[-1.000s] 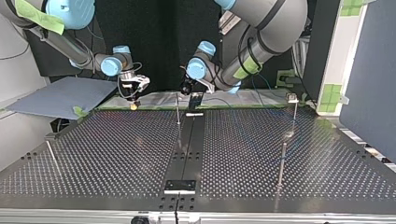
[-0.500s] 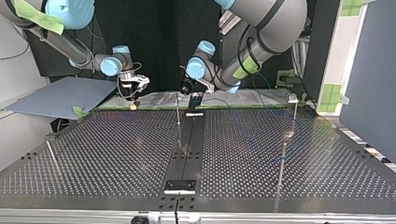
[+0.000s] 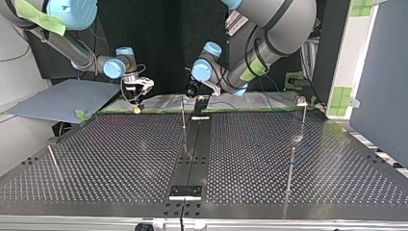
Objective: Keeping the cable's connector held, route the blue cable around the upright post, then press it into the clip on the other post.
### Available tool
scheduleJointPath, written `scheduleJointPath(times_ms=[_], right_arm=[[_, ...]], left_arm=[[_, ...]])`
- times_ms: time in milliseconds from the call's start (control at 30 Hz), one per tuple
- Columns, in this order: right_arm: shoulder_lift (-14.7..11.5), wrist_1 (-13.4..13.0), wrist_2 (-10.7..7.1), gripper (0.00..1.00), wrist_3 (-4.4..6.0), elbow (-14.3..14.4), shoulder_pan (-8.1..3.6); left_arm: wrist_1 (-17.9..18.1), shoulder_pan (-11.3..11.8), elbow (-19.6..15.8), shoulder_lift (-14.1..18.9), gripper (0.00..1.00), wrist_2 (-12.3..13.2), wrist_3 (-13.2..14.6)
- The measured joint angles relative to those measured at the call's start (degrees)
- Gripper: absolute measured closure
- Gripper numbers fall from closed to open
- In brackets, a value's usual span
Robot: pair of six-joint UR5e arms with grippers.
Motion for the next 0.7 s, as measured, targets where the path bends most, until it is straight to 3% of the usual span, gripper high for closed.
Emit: scheduleJointPath(times_ms=[367,700], right_arm=[[0.02,0.00,-0.06,1.00,0.00,0.00,-0.14],[0.02,0.00,-0.08,1.00,0.04,-0.02,-0.27]], left_arm=[[1.17,-0.19,-1.47,1.54,0.00,-0.51,0.62],[6.82,-0.32,-7.19,7.24,0.00,-4.95,-1.98]])
